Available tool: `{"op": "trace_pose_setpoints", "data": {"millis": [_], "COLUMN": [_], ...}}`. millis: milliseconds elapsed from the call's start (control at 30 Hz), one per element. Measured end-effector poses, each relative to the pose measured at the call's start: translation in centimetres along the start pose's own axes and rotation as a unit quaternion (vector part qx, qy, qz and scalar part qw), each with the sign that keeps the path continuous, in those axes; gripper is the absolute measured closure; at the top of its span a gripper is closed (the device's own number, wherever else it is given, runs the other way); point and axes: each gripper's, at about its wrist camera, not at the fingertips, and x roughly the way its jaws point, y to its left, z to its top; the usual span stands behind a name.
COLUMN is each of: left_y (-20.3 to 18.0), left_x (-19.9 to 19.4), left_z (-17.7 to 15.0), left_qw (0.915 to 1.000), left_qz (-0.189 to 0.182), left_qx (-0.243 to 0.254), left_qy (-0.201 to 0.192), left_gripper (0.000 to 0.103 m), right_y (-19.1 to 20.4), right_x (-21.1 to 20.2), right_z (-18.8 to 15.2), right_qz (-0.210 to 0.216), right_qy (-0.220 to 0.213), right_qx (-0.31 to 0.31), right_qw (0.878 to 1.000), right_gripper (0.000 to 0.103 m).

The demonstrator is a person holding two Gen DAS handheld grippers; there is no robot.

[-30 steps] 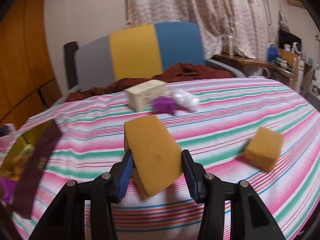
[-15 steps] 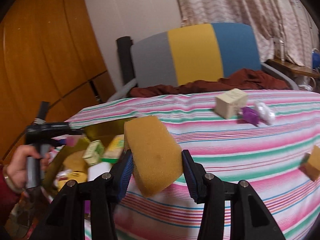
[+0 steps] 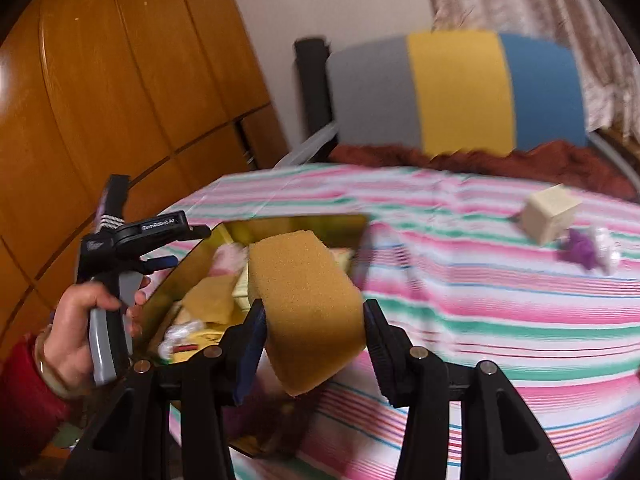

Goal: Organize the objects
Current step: 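Carry the sponge and hair roller to the gold tray and release both, then grasp another yellow sponge with the right tool while the left tool returns to the table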

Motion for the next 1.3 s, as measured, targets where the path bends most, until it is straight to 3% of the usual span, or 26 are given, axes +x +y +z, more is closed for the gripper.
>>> {"op": "trace_pose_setpoints", "data": {"millis": [200, 433, 600, 633, 667, 700, 800, 1033, 1167, 1300], "left_y": [-0.2, -0.9, -1.2, -1.2, -1.2, -1.2, -1.1, -1.5, -3.2, -5.3], "left_x": [-4.7, -6.2, -6.7, -6.8, -6.9, -6.9, -7.0, -7.2, -7.8, -7.9], "left_z": [-1.7, -1.9, -2.5, -2.5, -2.5, -2.5, -2.5, -3.1, -4.4, -5.9], "left_qw": [0.9977, 0.9971, 0.9971, 0.9972, 0.9972, 0.9971, 0.9969, 0.9970, 0.9970, 0.9968], "left_qz": [0.011, 0.003, 0.007, 0.007, 0.006, 0.005, 0.008, -0.005, -0.014, -0.028], "left_qx": [-0.007, -0.009, -0.012, -0.011, -0.013, -0.016, -0.020, -0.031, -0.007, 0.029], "left_qy": [-0.066, -0.075, -0.075, -0.074, -0.074, -0.074, -0.075, -0.071, -0.075, -0.069], "left_gripper": [0.001, 0.001, 0.001, 0.001, 0.001, 0.001, 0.001, 0.001, 0.000, 0.000], "right_y": [2.1, 2.8, 2.4, 2.1, 1.9, 1.6, 0.8, 0.1, -0.6, -1.8], "right_x": [5.3, 12.4, 16.2, 16.5, 16.6, 16.5, 15.1, 11.2, 7.9, 4.7], "right_z": [3.3, 6.7, 7.2, 7.3, 7.4, 7.4, 7.5, 7.2, 6.5, 5.0], "right_qz": [-0.002, -0.018, -0.036, -0.029, -0.018, -0.005, 0.034, 0.055, 0.047, 0.010], "right_qy": [0.061, 0.106, 0.137, 0.138, 0.140, 0.138, 0.122, 0.095, 0.065, 0.041], "right_qx": [-0.023, -0.008, 0.029, 0.042, 0.056, 0.070, 0.094, 0.085, 0.080, 0.064], "right_qw": [0.998, 0.994, 0.989, 0.989, 0.988, 0.988, 0.987, 0.990, 0.994, 0.997], "right_gripper": [0.055, 0.053, 0.042, 0.031, 0.022, 0.021, 0.021, 0.021, 0.021, 0.021]}}
